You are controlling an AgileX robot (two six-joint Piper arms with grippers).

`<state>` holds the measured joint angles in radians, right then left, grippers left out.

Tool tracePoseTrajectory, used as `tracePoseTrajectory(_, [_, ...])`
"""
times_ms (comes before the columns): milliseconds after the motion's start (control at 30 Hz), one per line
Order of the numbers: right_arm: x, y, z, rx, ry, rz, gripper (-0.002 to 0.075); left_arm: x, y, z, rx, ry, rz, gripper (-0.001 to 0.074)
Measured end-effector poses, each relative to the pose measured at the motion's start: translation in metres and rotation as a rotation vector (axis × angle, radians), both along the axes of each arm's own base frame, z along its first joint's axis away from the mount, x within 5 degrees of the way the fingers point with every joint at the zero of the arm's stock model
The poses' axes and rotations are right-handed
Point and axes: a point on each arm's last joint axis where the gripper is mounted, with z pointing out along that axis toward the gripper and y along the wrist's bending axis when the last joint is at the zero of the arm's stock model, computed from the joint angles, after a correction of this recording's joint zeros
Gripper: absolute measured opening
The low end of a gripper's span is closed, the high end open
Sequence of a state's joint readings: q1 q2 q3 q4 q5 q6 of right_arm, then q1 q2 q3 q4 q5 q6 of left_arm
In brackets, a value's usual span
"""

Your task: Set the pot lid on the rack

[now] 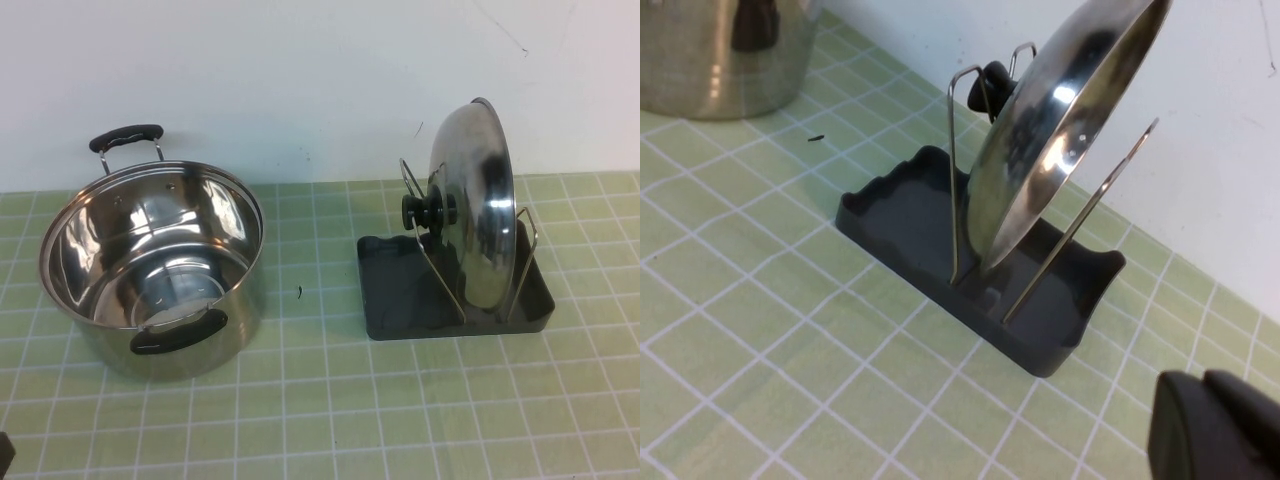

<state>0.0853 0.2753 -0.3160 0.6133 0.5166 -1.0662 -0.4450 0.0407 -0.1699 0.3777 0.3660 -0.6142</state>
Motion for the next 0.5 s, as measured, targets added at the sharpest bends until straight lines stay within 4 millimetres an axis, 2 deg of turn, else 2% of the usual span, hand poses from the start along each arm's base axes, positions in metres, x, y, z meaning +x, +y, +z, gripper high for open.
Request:
tracePoseTrajectory(300, [0.0, 0.0, 0.0, 0.0, 0.002, 0.001, -0.0001, 0.008, 0.002, -0.026, 0.117, -0.091, 0.148, -0.0002])
tracePoseTrajectory(500, [0.0, 0.0, 0.0, -0.001, 0.004, 0.003, -0.0001, 0.007, 0.003, -0.046, 0.05, -0.031, 0.196, -0.0002])
